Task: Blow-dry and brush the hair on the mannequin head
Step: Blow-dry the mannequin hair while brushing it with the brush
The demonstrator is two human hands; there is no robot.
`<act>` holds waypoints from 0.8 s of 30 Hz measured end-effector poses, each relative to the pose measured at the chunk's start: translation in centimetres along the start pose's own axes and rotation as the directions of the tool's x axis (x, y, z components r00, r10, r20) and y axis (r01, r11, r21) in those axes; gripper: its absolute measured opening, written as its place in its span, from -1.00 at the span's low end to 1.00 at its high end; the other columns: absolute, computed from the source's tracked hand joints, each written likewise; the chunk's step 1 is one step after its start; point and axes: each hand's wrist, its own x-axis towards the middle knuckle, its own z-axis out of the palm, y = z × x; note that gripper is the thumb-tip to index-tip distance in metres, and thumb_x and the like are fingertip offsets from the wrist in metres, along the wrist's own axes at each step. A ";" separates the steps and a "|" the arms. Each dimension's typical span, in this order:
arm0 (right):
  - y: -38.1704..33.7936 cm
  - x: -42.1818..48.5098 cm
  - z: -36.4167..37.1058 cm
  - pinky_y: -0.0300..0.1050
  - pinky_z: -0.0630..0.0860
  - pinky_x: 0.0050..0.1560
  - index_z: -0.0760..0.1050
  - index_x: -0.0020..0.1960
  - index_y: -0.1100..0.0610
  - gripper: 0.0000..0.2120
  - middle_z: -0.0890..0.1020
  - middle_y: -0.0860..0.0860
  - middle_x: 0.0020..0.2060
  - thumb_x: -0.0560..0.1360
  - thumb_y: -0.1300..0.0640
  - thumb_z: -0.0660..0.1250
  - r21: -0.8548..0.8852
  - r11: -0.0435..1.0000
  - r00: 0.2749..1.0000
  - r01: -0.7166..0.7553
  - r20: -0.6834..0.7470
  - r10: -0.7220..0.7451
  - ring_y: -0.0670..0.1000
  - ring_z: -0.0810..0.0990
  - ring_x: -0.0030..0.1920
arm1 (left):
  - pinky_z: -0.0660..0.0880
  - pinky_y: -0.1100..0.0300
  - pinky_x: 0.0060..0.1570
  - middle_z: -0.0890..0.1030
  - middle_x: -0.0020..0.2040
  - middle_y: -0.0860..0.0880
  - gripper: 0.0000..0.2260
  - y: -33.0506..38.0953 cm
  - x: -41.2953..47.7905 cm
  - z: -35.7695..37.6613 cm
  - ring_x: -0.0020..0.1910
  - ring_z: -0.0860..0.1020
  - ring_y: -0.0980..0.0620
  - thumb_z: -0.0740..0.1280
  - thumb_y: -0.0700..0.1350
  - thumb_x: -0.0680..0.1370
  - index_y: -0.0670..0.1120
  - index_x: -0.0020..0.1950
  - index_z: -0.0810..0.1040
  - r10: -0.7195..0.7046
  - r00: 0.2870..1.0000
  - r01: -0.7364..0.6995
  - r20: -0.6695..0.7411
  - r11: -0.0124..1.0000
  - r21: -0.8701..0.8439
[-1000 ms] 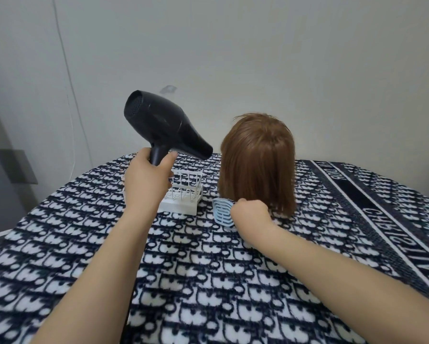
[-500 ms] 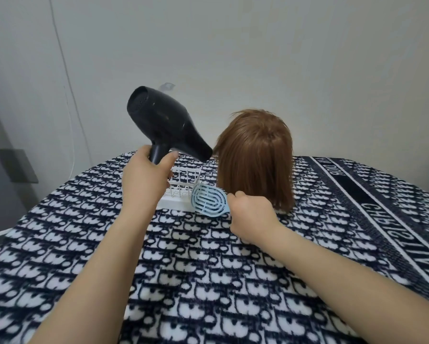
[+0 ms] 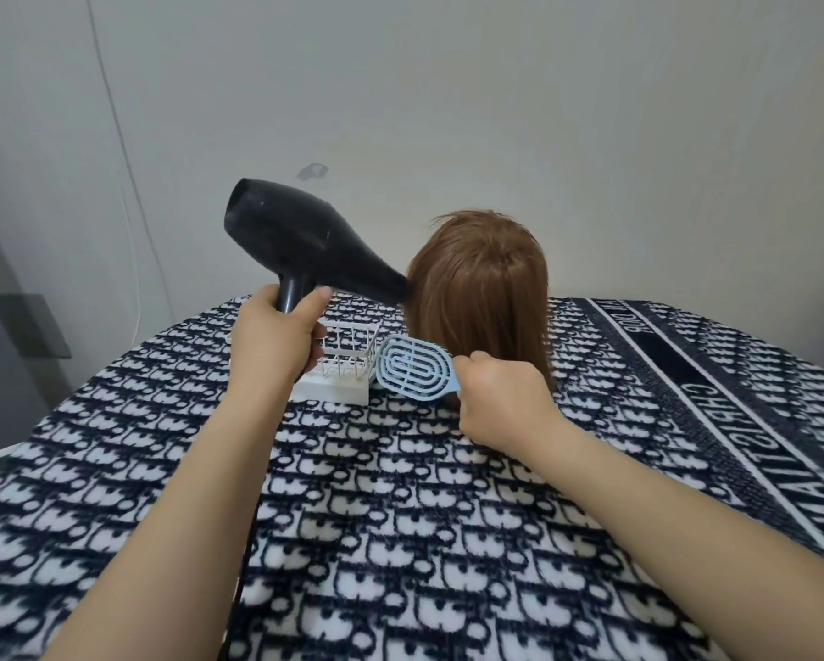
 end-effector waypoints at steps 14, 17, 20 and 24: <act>2.3 -0.4 -2.5 -0.01 0.56 -0.29 0.48 0.25 0.16 -0.62 0.63 0.04 0.00 0.50 0.01 0.30 0.316 0.943 0.938 0.100 -0.346 0.016 0.12 0.63 -0.14 | 0.54 0.15 -0.33 0.62 -0.30 -0.01 -0.78 0.8 -0.9 0.0 -0.43 0.56 0.09 0.40 0.09 0.58 -0.04 0.07 0.58 0.128 0.989 -0.116 -0.070 0.981 0.153; 3.2 1.5 -3.4 -0.07 0.44 -0.28 0.46 0.21 0.11 -0.70 0.62 0.03 -0.02 0.53 0.01 0.28 0.345 0.937 0.914 -0.058 -0.360 0.189 0.13 0.62 -0.11 | 0.46 0.29 -0.47 0.61 -0.30 -0.02 -0.83 1.0 -1.0 0.0 -0.42 0.55 0.07 0.41 0.07 0.59 -0.01 0.00 0.57 0.123 0.991 -0.114 -0.055 0.983 0.142; 4.6 3.3 -3.9 -0.09 0.29 -0.31 0.45 0.11 0.11 -0.78 0.59 0.05 -0.08 0.55 0.00 0.26 0.209 0.951 0.898 -0.227 -0.334 0.288 0.19 0.60 -0.14 | 0.53 0.12 -0.40 0.63 -0.29 -0.05 -0.82 1.3 -1.5 0.1 -0.36 0.59 -0.06 0.39 0.10 0.59 0.01 -0.05 0.54 0.178 0.984 -0.165 -0.027 0.951 0.261; 5.4 4.5 -4.2 -0.12 0.25 -0.35 0.44 -0.01 0.12 -0.85 0.57 0.06 -0.14 0.54 0.04 0.28 0.105 0.957 0.908 -0.270 -0.303 0.289 0.19 0.60 -0.20 | 0.61 -0.16 -0.10 0.65 -0.22 -0.09 -0.75 1.6 -2.1 0.2 -0.20 0.65 -0.21 0.37 0.15 0.58 -0.03 -0.02 0.53 0.273 0.962 -0.244 -0.015 0.881 0.405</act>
